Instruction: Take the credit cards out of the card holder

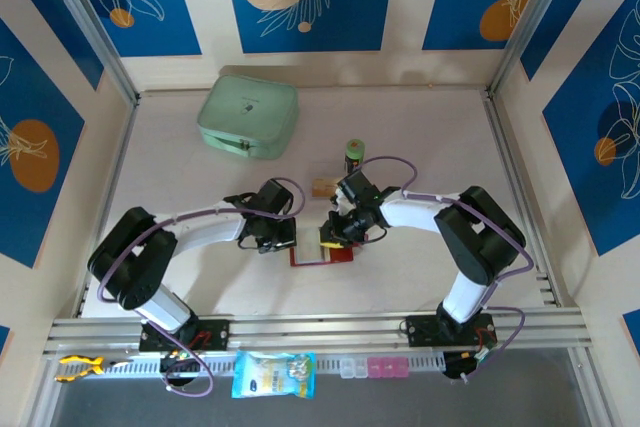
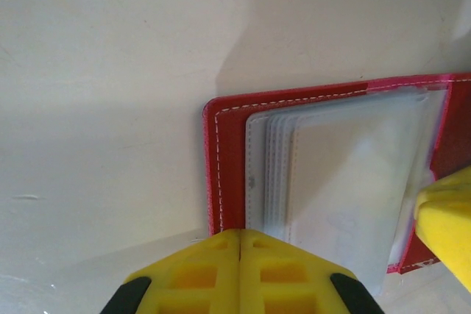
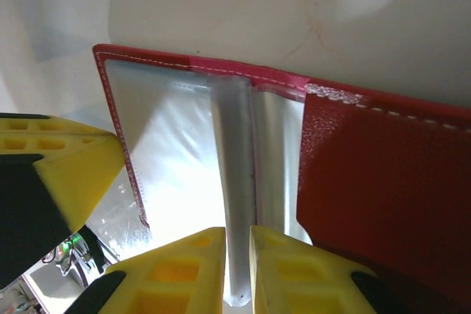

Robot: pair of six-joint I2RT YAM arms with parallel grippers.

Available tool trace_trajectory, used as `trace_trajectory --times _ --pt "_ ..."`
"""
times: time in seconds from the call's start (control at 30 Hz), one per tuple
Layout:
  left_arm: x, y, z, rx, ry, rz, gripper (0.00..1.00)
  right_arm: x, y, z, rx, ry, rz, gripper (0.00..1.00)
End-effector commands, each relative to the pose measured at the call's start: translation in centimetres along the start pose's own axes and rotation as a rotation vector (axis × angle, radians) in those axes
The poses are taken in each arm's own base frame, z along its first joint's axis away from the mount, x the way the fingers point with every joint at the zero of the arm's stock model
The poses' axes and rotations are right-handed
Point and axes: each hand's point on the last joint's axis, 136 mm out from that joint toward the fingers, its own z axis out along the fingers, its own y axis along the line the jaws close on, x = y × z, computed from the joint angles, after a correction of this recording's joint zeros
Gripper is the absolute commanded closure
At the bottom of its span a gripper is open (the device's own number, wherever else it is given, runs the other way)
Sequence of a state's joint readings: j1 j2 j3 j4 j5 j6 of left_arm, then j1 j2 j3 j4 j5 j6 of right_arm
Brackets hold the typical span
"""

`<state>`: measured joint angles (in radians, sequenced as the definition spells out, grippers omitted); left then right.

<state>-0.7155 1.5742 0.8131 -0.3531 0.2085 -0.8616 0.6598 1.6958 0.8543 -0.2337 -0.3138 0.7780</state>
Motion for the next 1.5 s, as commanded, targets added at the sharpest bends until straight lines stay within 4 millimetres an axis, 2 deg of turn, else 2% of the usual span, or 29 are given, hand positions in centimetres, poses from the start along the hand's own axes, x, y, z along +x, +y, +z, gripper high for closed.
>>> trace_trajectory --times 0.0,0.2,0.5,0.63,0.93,1.27,1.47 --pt "-0.4 -0.5 0.1 0.003 0.005 0.016 0.99 0.6 0.6 -1.0 -0.007 -0.004 -0.016 0.82" --pt "-0.4 -0.2 0.7 -0.012 0.013 0.022 0.99 0.7 2.0 -1.2 -0.055 0.004 -0.04 0.79" --pt "-0.3 0.3 0.7 -0.038 0.017 0.027 0.99 1.1 3.0 0.7 -0.11 0.069 -0.048 0.76" --pt "-0.3 0.4 0.7 -0.041 0.017 0.027 0.99 1.0 2.1 1.1 -0.069 0.066 -0.038 0.76" --pt "-0.2 0.4 0.5 -0.047 0.021 0.033 0.99 1.0 0.1 0.7 -0.005 0.035 -0.01 0.76" --pt "-0.2 0.7 0.6 -0.056 0.02 0.03 0.99 0.8 -0.1 0.0 -0.021 0.016 -0.008 0.77" --pt "-0.4 0.4 0.3 -0.047 0.012 0.033 1.0 0.9 -0.4 0.3 -0.028 0.032 -0.002 0.79"
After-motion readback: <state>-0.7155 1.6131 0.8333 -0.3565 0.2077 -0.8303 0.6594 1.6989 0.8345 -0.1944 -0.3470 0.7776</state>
